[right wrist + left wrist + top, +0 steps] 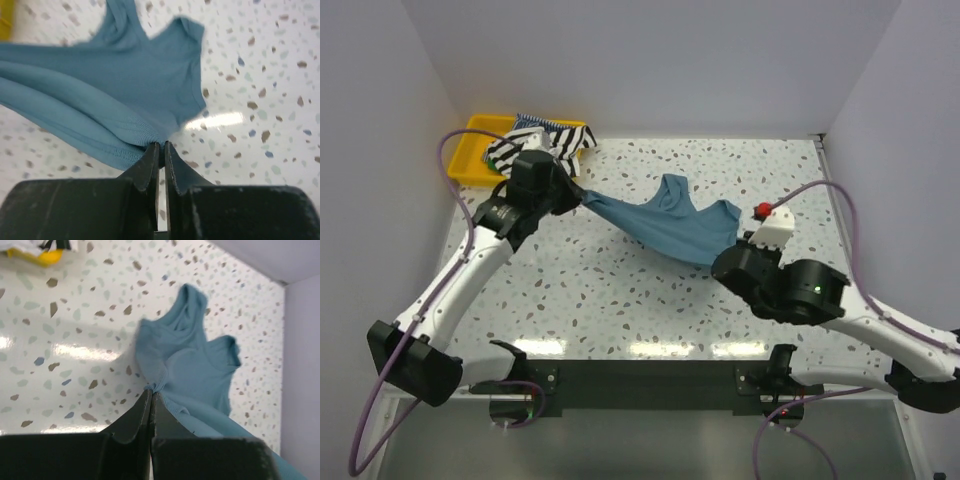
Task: Fold and stack the tank tops
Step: Flatten the tank top out
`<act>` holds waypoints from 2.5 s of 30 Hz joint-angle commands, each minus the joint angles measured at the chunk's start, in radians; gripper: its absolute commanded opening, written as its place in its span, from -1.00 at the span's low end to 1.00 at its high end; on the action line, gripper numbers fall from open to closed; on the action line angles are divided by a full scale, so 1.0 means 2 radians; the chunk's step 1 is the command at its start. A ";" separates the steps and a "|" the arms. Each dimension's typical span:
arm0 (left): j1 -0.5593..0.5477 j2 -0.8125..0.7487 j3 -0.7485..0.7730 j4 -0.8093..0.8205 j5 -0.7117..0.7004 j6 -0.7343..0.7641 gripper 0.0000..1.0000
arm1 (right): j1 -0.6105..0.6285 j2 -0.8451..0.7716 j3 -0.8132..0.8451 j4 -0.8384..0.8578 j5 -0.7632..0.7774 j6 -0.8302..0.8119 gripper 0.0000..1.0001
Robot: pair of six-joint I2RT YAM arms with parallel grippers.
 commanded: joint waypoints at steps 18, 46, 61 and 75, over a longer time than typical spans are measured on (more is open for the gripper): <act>0.013 -0.006 0.268 0.070 0.042 -0.020 -1.00 | -0.002 0.049 0.379 0.339 0.069 -0.593 -1.00; 0.131 0.162 0.153 0.337 0.236 -0.111 -1.00 | -0.556 0.306 0.334 0.367 -0.662 -0.248 -1.00; 0.020 -0.026 -0.444 0.424 0.225 -0.179 -1.00 | -0.556 0.109 -0.240 0.362 -0.532 -0.244 -0.80; 0.015 -0.114 -0.396 0.233 0.246 -0.103 -0.33 | -0.549 -0.020 -0.244 0.233 -0.483 -0.222 0.08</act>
